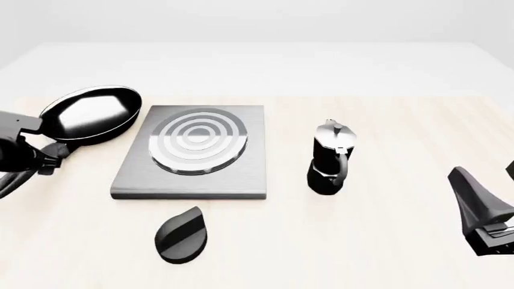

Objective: Turn on the stove and put the frying pan on it.

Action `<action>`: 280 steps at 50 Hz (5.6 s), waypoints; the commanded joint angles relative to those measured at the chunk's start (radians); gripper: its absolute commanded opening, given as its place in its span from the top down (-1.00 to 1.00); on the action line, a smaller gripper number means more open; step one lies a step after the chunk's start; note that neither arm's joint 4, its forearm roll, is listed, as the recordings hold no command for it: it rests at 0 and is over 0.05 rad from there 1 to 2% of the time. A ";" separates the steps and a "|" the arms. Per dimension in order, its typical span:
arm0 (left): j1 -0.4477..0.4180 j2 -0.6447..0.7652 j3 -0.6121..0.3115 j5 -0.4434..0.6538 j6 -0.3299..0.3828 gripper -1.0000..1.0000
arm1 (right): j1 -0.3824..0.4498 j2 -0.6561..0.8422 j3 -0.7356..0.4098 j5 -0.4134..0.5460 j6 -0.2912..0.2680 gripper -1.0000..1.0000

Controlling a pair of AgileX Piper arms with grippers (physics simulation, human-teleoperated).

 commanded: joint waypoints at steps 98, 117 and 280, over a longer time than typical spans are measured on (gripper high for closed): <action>-0.210 -0.492 0.145 0.127 -0.011 1.00 | 0.016 -0.041 -0.023 0.042 0.007 -1.00; -0.302 -0.556 0.240 0.060 0.020 1.00 | 0.017 -0.072 -0.023 0.067 0.013 -1.00; -0.544 -0.486 0.515 -0.176 0.053 -1.00 | 0.000 -0.134 -0.048 0.141 0.024 -1.00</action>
